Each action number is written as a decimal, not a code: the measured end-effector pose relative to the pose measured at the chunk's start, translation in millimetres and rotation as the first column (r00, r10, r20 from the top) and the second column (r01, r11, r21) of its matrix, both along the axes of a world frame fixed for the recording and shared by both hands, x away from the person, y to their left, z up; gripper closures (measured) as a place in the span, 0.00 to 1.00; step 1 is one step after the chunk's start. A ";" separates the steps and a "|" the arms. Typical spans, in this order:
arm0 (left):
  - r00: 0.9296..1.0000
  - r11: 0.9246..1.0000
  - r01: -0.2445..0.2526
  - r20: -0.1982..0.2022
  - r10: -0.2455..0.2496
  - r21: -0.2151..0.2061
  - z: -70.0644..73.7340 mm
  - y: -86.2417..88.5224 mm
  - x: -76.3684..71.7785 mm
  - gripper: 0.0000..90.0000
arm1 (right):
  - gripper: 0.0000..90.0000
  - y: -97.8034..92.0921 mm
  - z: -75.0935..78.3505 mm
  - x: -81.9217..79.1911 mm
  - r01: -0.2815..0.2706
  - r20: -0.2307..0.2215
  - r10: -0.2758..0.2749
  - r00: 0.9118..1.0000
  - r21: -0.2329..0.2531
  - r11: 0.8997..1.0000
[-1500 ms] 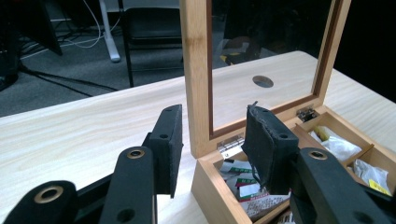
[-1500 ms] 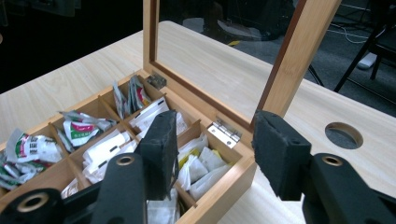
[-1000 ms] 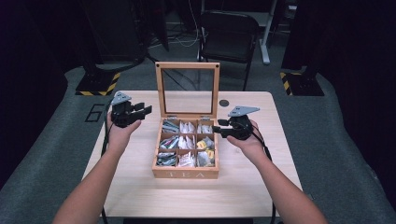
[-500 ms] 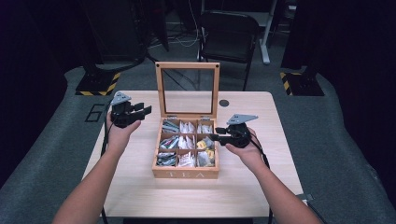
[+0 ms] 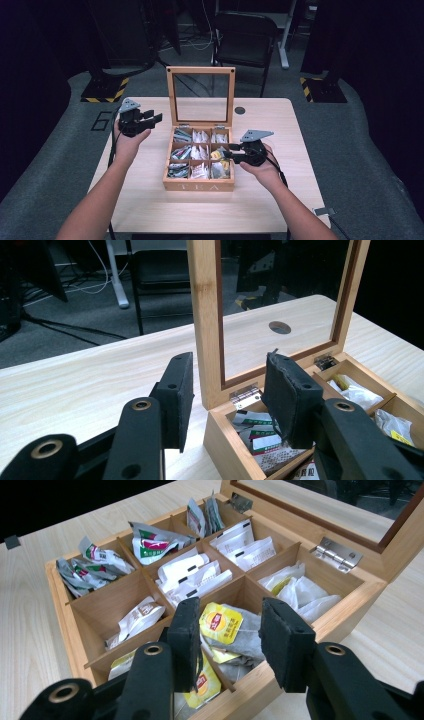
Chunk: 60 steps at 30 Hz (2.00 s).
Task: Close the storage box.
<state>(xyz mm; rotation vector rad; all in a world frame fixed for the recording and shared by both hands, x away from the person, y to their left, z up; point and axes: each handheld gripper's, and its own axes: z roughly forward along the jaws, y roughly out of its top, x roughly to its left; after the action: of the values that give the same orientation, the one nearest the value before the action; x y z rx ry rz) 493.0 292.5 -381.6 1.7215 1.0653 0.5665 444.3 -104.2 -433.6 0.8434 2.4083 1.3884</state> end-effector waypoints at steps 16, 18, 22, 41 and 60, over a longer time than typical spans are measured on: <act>1.000 1.000 -0.003 0.004 0.003 0.001 1.6 1.3 -1.2 0.61 | 0.68 1.2 -13.5 -10.4 -0.027 -0.028 0.028 0.999 0.014 1.000; 1.000 1.000 -0.002 0.004 0.002 0.003 1.8 1.3 -1.5 0.61 | 0.68 2.1 -15.8 -11.4 -0.033 -0.034 0.033 0.999 0.021 0.999; 1.000 1.000 -0.005 0.008 0.005 -0.001 2.8 2.7 -2.1 0.61 | 0.68 5.4 -23.1 -11.5 -0.043 -0.059 0.043 0.997 0.017 0.999; 1.000 1.000 -0.016 0.011 0.016 0.007 4.5 6.5 -5.4 0.61 | 0.68 26.0 -34.6 -8.9 -0.109 -0.093 0.110 0.990 0.011 0.994; 1.000 1.000 -0.021 0.005 0.021 0.014 4.7 7.4 -6.7 0.61 | 0.94 20.9 -26.5 -13.7 -0.160 -0.090 0.160 0.983 0.015 0.987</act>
<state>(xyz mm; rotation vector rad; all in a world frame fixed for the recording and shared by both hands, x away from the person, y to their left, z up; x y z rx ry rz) 486.2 299.9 -376.9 1.7220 1.0795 0.5925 430.6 -83.3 -460.1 0.7443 2.5920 1.4465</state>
